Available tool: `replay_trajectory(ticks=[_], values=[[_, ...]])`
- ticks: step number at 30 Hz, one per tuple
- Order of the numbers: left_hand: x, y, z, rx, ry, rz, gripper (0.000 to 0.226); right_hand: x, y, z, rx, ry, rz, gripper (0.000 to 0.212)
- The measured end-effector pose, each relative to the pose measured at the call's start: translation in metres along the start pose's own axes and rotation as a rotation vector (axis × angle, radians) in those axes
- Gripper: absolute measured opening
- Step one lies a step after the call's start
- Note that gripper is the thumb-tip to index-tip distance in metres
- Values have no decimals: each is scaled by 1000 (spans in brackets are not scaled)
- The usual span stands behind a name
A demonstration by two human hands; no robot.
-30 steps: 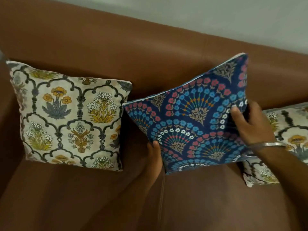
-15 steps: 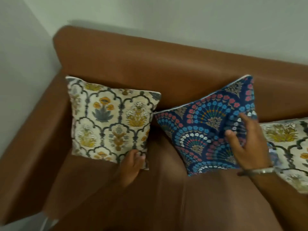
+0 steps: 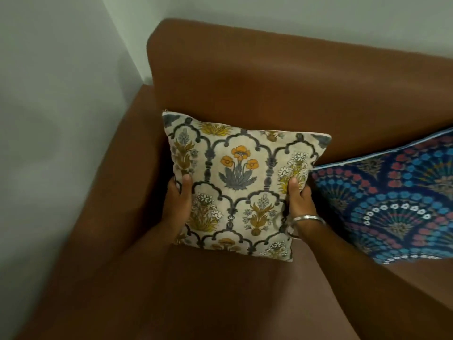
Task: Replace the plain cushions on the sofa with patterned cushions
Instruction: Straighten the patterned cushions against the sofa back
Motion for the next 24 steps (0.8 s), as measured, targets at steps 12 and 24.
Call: replay_trajectory(ticks=[12, 24], values=[[57, -16, -78, 714, -248, 228, 74, 79, -156, 10, 362, -65, 724, 54], [57, -14, -34, 42, 91, -21, 67, 59, -135, 4, 835, 61, 676, 73]])
Point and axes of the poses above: each hand's wrist, its own x-axis away from the middle knuckle, its own z-axis out of the back of the hand, y = z × x, the point moved 8 cm from there along -x, towards the middle knuckle, and after that the axes turned 5 degrees about -x, right-handed, at the moved point
